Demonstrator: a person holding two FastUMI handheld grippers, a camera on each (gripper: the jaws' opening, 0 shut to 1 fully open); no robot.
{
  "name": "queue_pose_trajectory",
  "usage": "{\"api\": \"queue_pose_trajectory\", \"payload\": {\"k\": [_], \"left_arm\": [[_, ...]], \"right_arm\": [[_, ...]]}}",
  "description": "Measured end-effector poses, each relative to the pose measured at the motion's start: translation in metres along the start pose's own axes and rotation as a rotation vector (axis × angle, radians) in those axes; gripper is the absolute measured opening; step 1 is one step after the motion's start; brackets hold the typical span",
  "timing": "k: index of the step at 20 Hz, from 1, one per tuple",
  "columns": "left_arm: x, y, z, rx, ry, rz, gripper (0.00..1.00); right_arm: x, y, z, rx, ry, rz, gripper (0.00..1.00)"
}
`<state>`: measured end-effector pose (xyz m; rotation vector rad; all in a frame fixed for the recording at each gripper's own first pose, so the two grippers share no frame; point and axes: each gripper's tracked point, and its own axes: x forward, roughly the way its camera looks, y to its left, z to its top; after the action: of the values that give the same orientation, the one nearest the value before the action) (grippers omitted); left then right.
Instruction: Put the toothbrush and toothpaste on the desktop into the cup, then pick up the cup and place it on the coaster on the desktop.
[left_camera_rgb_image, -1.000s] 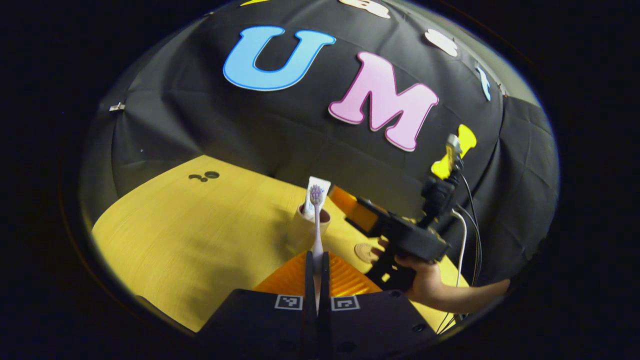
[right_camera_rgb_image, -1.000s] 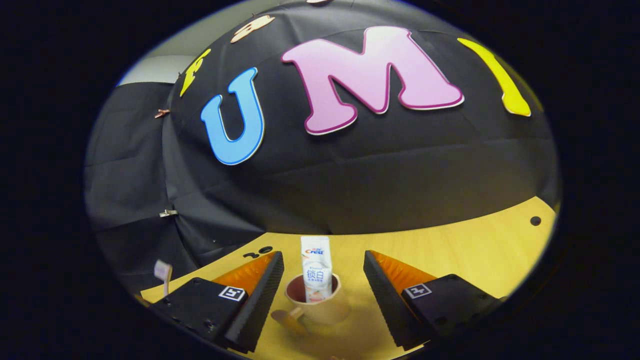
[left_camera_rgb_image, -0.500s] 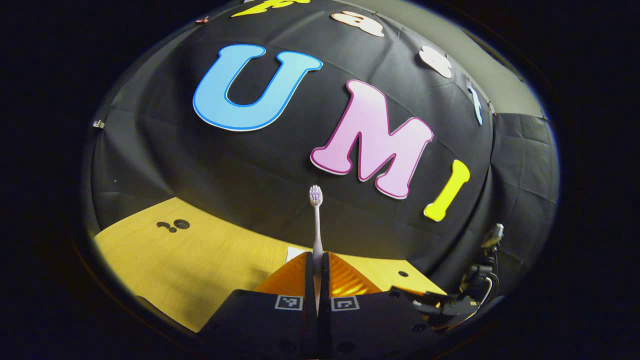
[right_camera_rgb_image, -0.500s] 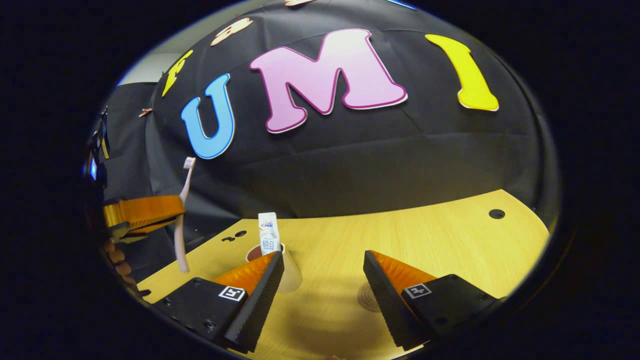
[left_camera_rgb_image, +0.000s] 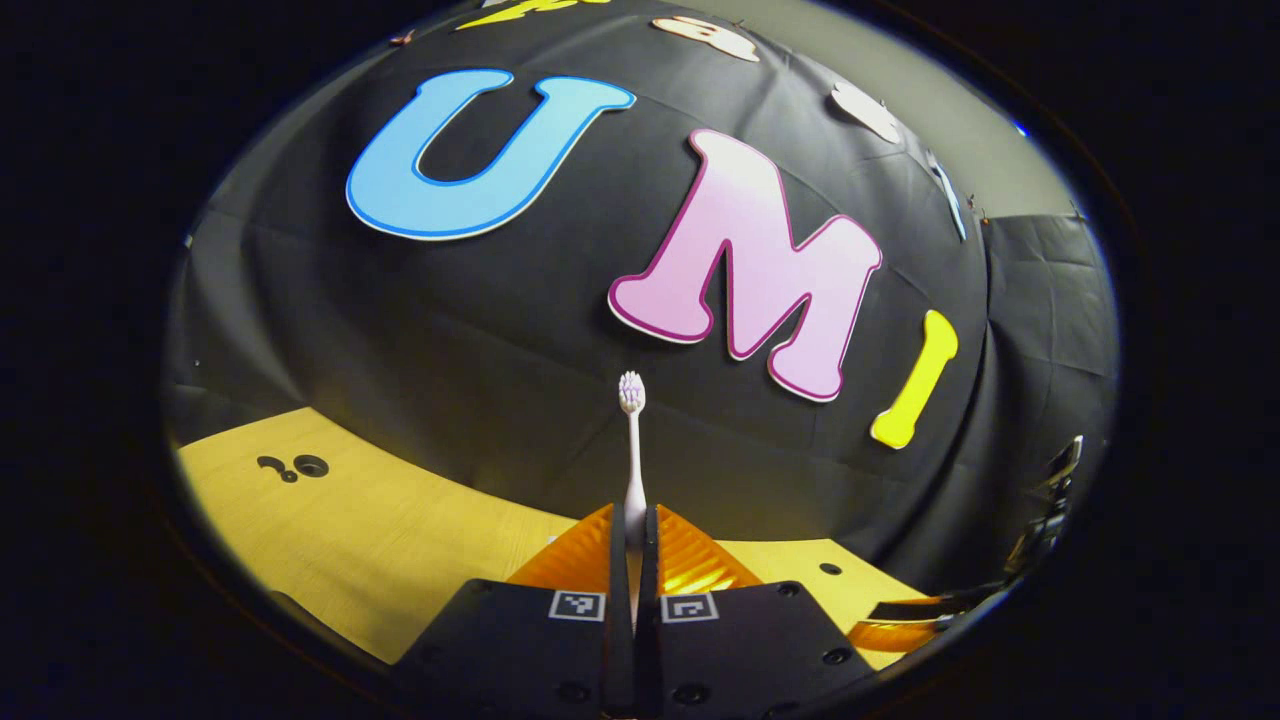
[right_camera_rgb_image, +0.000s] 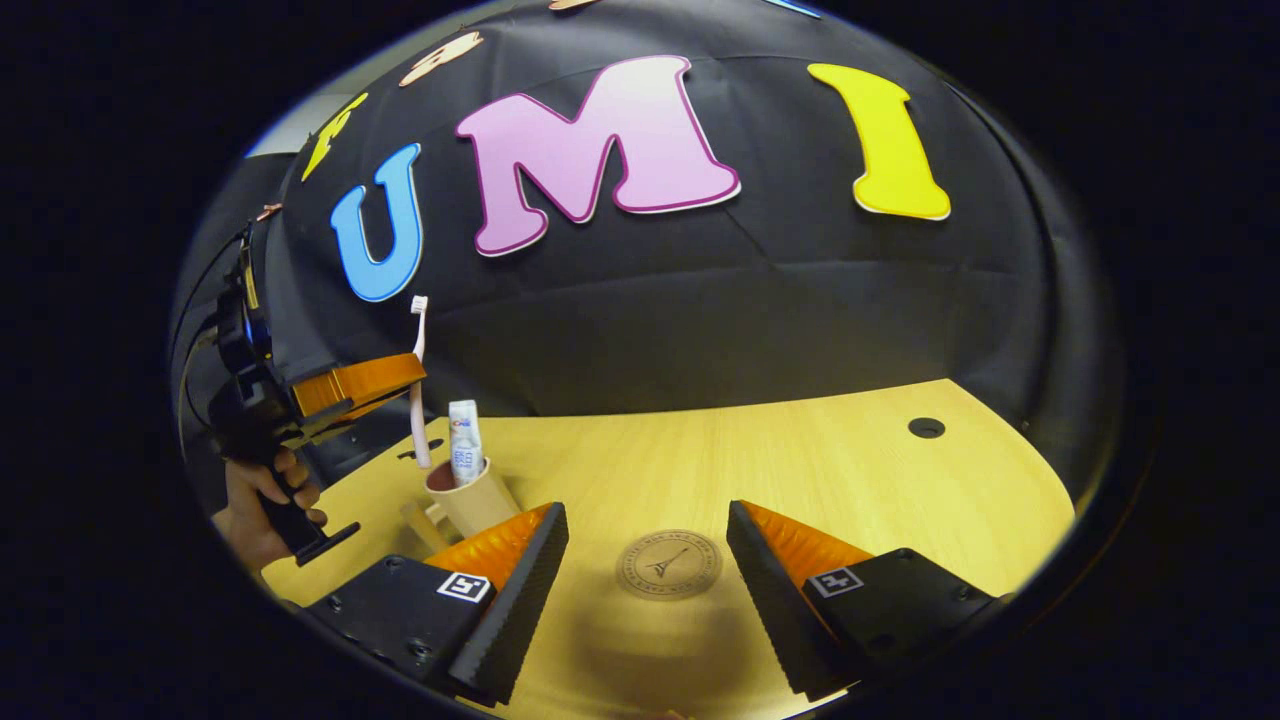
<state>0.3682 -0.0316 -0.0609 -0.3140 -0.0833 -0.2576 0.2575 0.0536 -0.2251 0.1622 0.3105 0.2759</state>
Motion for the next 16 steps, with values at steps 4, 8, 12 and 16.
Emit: {"api": "queue_pose_trajectory", "payload": {"k": [4,8,12,16], "left_arm": [[0.01,0.007,-0.018,0.027,-0.013,0.025,0.06],[0.008,0.005,-0.035,0.089,-0.007,0.022,0.09],[0.0,-0.001,-0.058,0.123,0.037,0.01,0.34],[-0.021,-0.008,-0.066,0.177,0.08,0.023,0.92]], "right_arm": [[-0.006,-0.011,-0.005,0.009,0.016,-0.017,0.98],[-0.01,-0.01,-0.014,0.009,0.036,-0.016,0.98],[-0.011,-0.005,-0.021,-0.002,0.053,-0.001,0.98],[-0.009,-0.005,-0.02,-0.003,0.059,0.007,0.98]]}}
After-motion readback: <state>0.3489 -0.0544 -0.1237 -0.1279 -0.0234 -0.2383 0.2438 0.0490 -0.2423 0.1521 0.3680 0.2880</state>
